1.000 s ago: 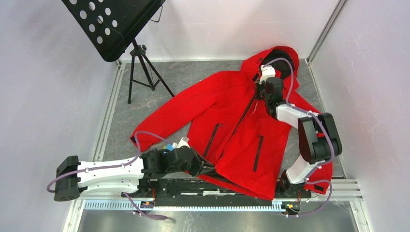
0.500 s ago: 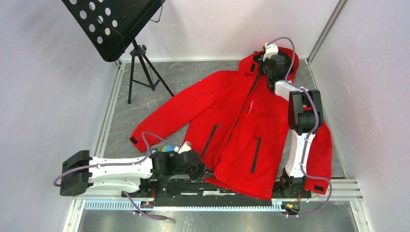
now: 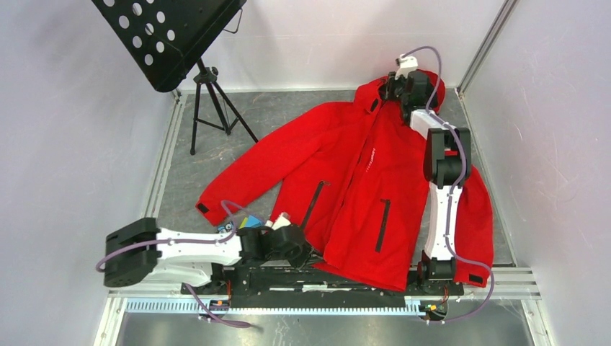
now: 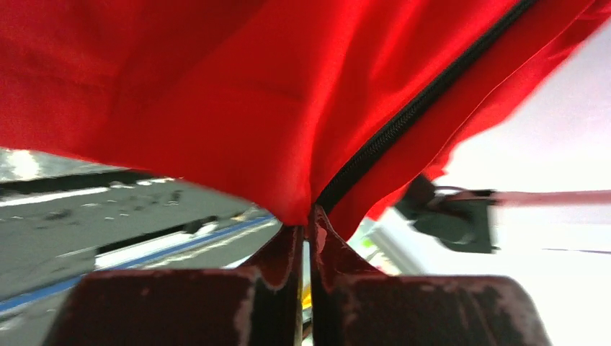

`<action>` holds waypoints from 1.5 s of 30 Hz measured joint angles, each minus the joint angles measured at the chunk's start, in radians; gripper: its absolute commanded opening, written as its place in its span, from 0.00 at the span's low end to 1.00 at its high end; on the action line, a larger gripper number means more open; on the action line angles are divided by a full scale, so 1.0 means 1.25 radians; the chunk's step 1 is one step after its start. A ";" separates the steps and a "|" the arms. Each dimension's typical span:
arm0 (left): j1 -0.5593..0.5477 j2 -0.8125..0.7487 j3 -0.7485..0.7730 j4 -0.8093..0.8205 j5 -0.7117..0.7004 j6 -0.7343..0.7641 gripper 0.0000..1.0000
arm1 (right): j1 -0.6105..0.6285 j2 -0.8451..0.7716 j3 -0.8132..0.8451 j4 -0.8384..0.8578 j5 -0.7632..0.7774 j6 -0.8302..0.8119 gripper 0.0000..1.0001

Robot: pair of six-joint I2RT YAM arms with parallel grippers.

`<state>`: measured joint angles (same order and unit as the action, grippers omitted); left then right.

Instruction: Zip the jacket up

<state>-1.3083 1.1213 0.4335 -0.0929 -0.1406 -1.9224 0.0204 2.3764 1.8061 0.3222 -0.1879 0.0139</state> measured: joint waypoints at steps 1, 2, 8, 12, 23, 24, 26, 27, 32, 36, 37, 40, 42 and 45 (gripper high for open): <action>0.004 0.024 0.006 -0.003 0.024 0.012 0.26 | -0.003 0.000 0.000 0.013 0.010 0.012 0.65; 0.004 0.056 0.012 -0.006 0.050 0.028 0.35 | -0.011 -0.001 0.001 0.018 0.023 0.024 0.72; 0.009 0.146 0.042 -0.052 0.129 0.099 0.86 | -0.057 -0.119 -0.072 -0.112 0.104 0.120 0.98; 0.010 0.107 0.067 -0.120 0.135 0.126 0.98 | -0.041 -0.382 -0.285 -0.228 0.131 0.169 0.98; 0.014 -0.295 0.136 -0.442 -0.056 0.186 1.00 | 0.150 -1.045 -0.560 -0.490 0.012 0.169 0.98; 0.016 -0.321 0.151 -0.460 -0.087 0.221 1.00 | 0.157 -1.090 -0.573 -0.511 0.001 0.167 0.98; 0.020 -0.351 0.194 -0.472 -0.140 0.311 1.00 | 0.162 -1.166 -0.584 -0.540 -0.012 0.166 0.98; 0.021 -0.358 0.218 -0.469 -0.159 0.357 1.00 | 0.162 -1.202 -0.584 -0.552 -0.012 0.164 0.98; 0.023 -0.348 0.427 -0.400 -0.222 0.698 1.00 | 0.162 -1.335 -0.512 -0.597 0.050 0.156 0.98; 0.023 -0.315 0.595 -0.342 -0.222 0.938 1.00 | 0.162 -1.408 -0.438 -0.587 0.126 0.149 0.98; 0.023 -0.306 0.636 -0.331 -0.221 0.994 1.00 | 0.162 -1.424 -0.415 -0.584 0.147 0.146 0.98; 0.023 -0.279 0.736 -0.312 -0.221 1.133 1.00 | 0.162 -1.459 -0.376 -0.557 0.186 0.140 0.98; 0.023 -0.260 0.793 -0.311 -0.224 1.207 1.00 | 0.162 -1.478 -0.374 -0.540 0.201 0.137 0.98; 0.023 -0.239 0.855 -0.312 -0.231 1.282 1.00 | 0.162 -1.499 -0.381 -0.523 0.219 0.131 0.98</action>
<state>-1.2793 0.8227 1.5017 -0.4828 -0.4294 -0.3202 0.2226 0.5026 1.3293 -0.3313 0.0856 0.1776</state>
